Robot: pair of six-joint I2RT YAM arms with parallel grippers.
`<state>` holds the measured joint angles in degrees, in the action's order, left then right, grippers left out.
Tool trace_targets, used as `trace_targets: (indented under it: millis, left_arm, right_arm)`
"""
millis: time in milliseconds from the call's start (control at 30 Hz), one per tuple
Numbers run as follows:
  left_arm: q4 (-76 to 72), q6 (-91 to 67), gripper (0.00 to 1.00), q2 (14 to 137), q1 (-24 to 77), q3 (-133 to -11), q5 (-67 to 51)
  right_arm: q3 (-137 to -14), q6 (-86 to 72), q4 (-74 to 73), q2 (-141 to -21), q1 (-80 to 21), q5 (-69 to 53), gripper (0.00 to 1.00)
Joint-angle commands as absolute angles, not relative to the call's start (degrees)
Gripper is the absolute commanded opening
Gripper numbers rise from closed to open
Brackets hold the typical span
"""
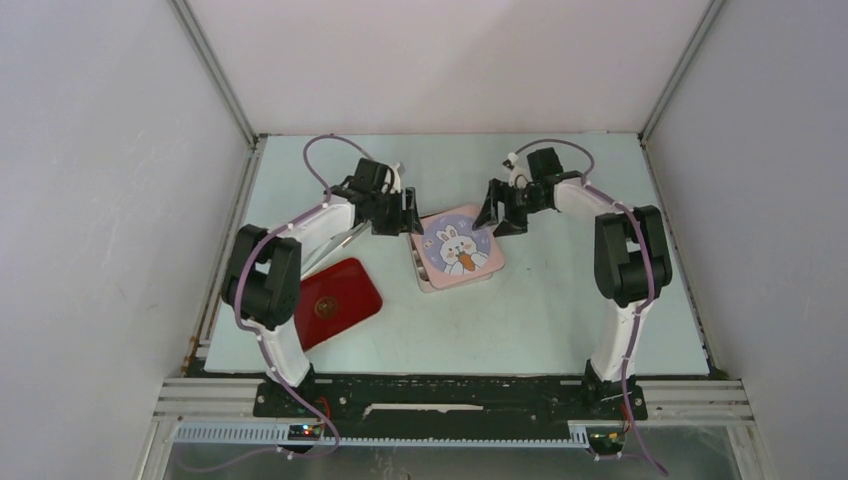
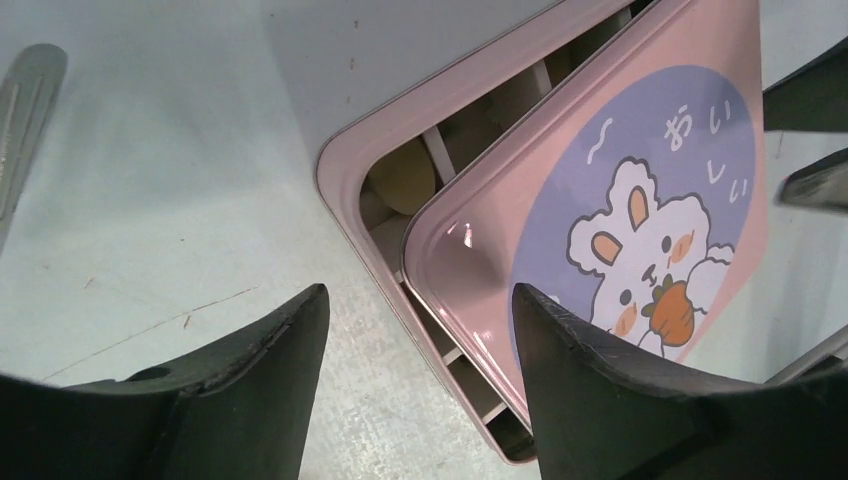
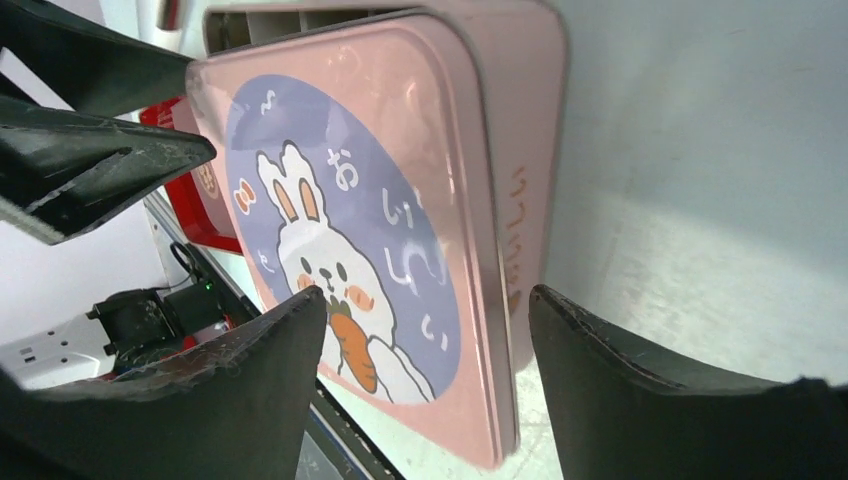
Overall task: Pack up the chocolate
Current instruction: Adjust the packing box at the center of the board.
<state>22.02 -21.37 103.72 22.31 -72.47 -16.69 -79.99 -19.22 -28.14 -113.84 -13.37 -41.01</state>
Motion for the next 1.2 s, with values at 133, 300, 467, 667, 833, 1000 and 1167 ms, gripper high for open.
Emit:
trace_targets:
  millis: [133, 300, 467, 667, 833, 1000, 1167]
  left_arm:
    - [22.3, -16.1, 0.72, 98.4, 22.1, -78.2, -15.5]
    - [20.0, -14.5, 0.72, 96.6, 22.1, -77.4, -15.9]
    - [20.4, -12.1, 0.71, 97.6, 22.1, -78.6, -18.4]
    - [21.1, -9.3, 0.68, 100.8, 21.7, -79.8, -19.5]
    - [18.2, -9.8, 0.68, 103.5, 20.9, -81.6, -24.7]
    - [15.7, -8.2, 0.67, 107.2, 20.8, -86.8, -27.8]
    - [16.4, -6.6, 0.66, 112.6, 20.8, -91.7, -27.0]
  right_arm:
    - [-82.1, -3.4, -34.7, -102.5, -6.6, -47.5, 0.82]
    - [-72.6, 23.2, -33.5, -90.2, -11.6, -41.9, 0.83]
    - [-61.5, 45.6, -28.3, -81.7, -17.8, -37.4, 0.79]
    - [-58.6, 64.8, -31.9, -82.3, -25.4, -32.7, 0.72]
    - [-58.1, 69.3, -30.8, -85.8, -31.0, -27.4, 0.71]
    - [-57.8, 71.1, -28.7, -89.7, -34.9, -22.3, 0.69]
    - [-57.9, 69.8, -24.6, -92.7, -36.8, -20.5, 0.65]
